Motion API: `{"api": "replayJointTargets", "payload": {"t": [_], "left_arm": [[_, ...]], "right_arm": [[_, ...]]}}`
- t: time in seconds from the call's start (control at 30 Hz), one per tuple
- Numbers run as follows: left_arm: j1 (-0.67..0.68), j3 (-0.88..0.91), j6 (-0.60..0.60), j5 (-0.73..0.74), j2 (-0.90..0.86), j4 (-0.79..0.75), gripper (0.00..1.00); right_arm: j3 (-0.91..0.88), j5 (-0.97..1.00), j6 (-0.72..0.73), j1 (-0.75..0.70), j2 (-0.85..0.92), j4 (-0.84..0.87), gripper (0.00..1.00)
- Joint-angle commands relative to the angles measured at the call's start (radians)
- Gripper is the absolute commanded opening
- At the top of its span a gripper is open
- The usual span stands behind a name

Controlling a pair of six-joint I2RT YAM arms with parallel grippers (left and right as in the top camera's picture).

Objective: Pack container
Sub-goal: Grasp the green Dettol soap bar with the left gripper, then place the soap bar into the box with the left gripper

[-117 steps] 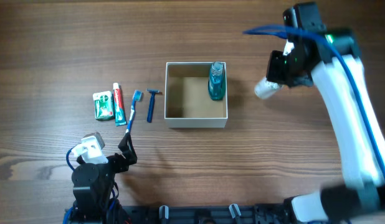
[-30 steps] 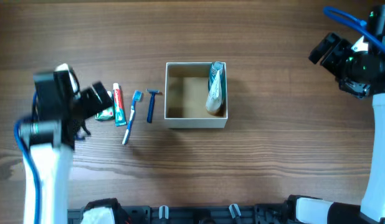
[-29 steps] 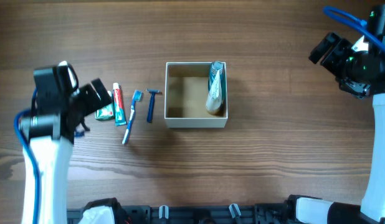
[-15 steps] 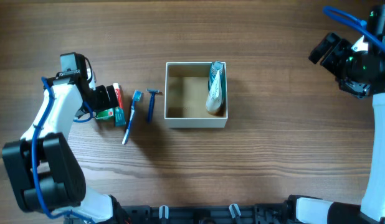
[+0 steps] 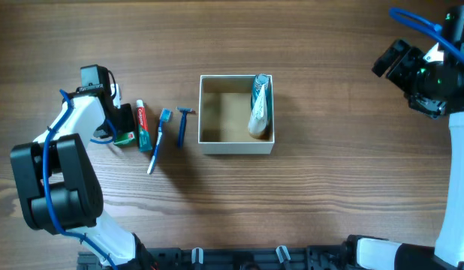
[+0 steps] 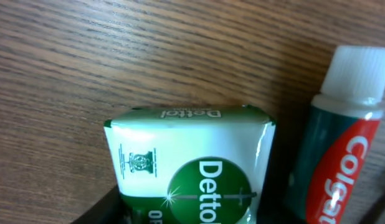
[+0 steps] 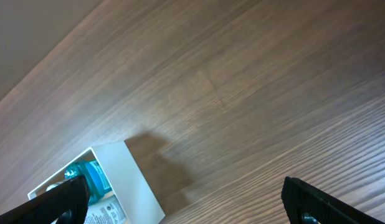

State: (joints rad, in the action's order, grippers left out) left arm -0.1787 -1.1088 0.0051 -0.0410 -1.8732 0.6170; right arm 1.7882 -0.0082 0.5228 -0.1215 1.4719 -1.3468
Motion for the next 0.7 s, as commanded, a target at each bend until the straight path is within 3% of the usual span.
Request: {"api": "replayJointTargets", "payload": {"t": [0.0, 0.17, 0.33, 0.47, 0.67], "left_arm": [[-0.006, -0.010, 0.002, -0.019, -0.006, 0.027, 0.24], [0.027, -0.125, -0.067, 0.000, 0.120, 0.172, 0.20], [0.182, -0.286, -0.087, 0.007, 0.281, 0.334, 0.19], [0.376, -0.302, -0.159, 0.006, 0.377, 0.304, 0.24], [0.589, -0.301, -0.288, 0.002, 0.304, 0.249, 0.24]], "right_arm": [[-0.004, -0.008, 0.001, -0.004, 0.008, 0.000, 1.00], [-0.004, -0.009, 0.001, -0.004, 0.008, 0.000, 1.00], [-0.004, -0.008, 0.001, -0.004, 0.008, 0.000, 1.00], [-0.004, -0.008, 0.001, -0.004, 0.008, 0.000, 1.00], [-0.004, -0.009, 0.001, -0.004, 0.008, 0.000, 1.00]]}}
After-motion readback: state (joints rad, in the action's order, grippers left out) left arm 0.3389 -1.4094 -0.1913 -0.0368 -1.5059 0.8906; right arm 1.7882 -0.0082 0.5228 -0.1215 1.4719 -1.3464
